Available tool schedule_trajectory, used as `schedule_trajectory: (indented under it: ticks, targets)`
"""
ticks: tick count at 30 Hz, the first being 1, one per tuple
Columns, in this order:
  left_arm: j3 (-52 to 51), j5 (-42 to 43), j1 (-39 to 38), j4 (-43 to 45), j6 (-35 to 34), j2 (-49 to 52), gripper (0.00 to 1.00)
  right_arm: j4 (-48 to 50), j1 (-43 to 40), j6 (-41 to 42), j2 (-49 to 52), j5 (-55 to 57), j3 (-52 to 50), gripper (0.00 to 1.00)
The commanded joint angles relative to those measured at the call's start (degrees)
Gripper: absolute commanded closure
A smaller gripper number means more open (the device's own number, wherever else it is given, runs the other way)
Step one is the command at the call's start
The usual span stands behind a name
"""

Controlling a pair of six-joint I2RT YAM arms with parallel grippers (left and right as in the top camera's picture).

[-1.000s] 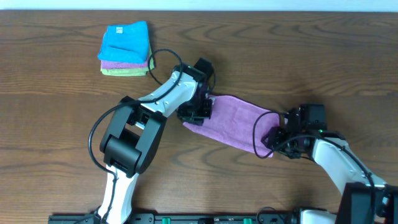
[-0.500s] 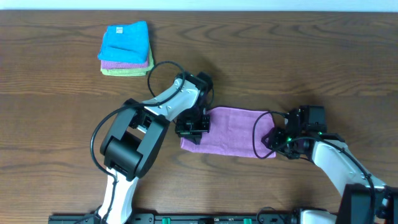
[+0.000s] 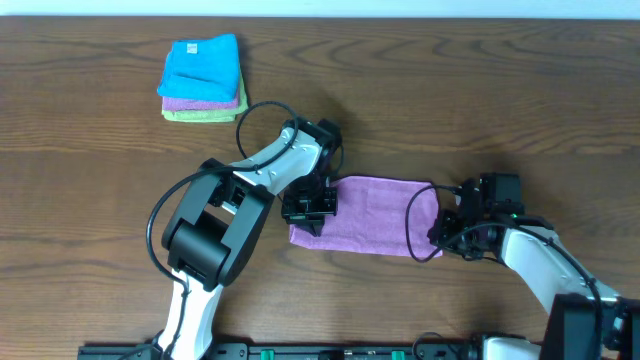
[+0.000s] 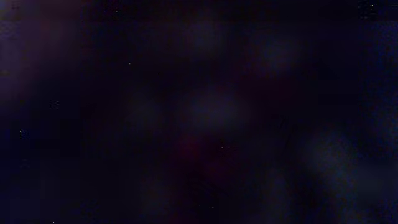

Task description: Fold the cloth

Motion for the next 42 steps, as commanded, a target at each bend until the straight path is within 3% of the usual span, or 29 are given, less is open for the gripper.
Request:
schedule_trajectory:
  ticks: [1,13,42]
  targets:
    - [-0.46,0.24,0.02,0.35,-0.63,1.33,0.94,-0.17,-0.15,-1.60,1.70,2.99,-1.27,0.98]
    - [-0.46,0.22,0.02,0.31,-0.61,1.33,0.94,-8.26,2.64,-1.36,-1.86,2.56,10.19,0.99]
    - [0.26,0.24,0.09,0.55,-0.63,1.33,0.94,-14.91,18.67,4.28,-3.45,2.12,22.77,0.98]
